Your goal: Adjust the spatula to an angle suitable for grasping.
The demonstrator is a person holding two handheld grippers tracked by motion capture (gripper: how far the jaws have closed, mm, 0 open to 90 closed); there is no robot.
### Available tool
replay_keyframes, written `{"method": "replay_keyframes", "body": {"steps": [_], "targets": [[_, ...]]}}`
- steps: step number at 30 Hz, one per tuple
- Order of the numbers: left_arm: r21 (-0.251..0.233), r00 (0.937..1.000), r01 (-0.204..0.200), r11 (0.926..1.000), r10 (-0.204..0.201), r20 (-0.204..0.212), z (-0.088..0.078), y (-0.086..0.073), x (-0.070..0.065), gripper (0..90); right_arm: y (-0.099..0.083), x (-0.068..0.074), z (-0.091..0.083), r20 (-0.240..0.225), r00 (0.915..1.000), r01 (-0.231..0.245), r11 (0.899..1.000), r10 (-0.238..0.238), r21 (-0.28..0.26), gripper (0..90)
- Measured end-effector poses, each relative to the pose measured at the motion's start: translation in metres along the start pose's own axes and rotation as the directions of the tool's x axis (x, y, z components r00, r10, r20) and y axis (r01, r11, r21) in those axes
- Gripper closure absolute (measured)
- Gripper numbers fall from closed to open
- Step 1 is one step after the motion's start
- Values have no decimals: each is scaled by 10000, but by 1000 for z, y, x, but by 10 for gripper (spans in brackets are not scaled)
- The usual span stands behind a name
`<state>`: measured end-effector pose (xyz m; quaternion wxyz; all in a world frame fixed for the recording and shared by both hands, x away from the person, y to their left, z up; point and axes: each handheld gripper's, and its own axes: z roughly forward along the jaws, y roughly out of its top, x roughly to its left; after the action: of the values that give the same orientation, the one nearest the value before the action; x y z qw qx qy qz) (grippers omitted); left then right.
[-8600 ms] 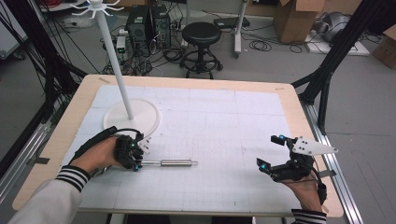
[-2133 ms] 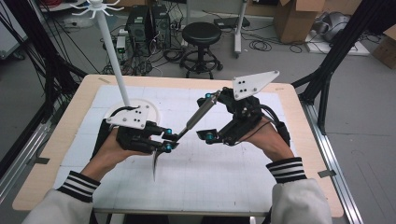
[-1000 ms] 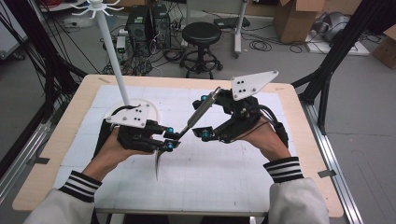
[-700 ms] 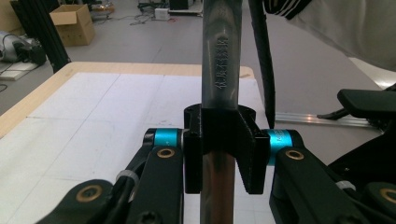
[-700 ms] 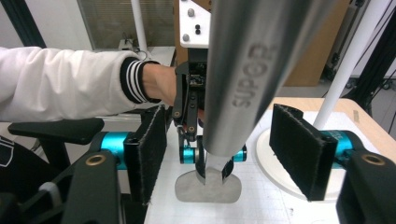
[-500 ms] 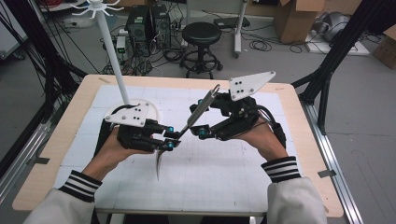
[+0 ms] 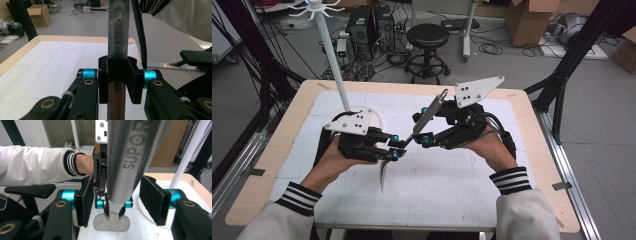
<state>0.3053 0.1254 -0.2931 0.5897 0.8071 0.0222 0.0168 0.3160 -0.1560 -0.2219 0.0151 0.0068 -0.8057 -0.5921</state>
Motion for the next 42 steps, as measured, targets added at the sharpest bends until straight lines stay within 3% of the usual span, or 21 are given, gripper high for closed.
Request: {"method": "replay_keyframes", "body": {"steps": [11,21,22,25,29,37,42], "targets": [[65,9999,-118,9999,118,38,0,0,0,746,0,1,-2,173,9998,20,10000,-19,-41,670],[90,9999,-97,9999,96,103,2,-1,0,742,1,2,-1,115,9999,-16,10000,16,55,686],[65,9999,-40,10000,39,96,2,-1,0,740,1,0,0,86,9998,164,9999,-164,-17,686],[20,10000,31,10000,-31,-8,2,-1,1,732,3,1,0,124,9999,-85,9999,84,98,688],[46,9992,281,9996,-280,-272,-1,-1,1,665,5,1,0,211,9997,-99,9995,93,300,688],[459,9951,369,9983,-325,-932,-6,-2,0,477,6,-2,-5,551,9983,-200,9983,170,545,689],[663,9864,509,9965,-398,-1594,-10,-3,-1,300,7,-4,-9,669,9972,-370,9978,333,544,689]]}}
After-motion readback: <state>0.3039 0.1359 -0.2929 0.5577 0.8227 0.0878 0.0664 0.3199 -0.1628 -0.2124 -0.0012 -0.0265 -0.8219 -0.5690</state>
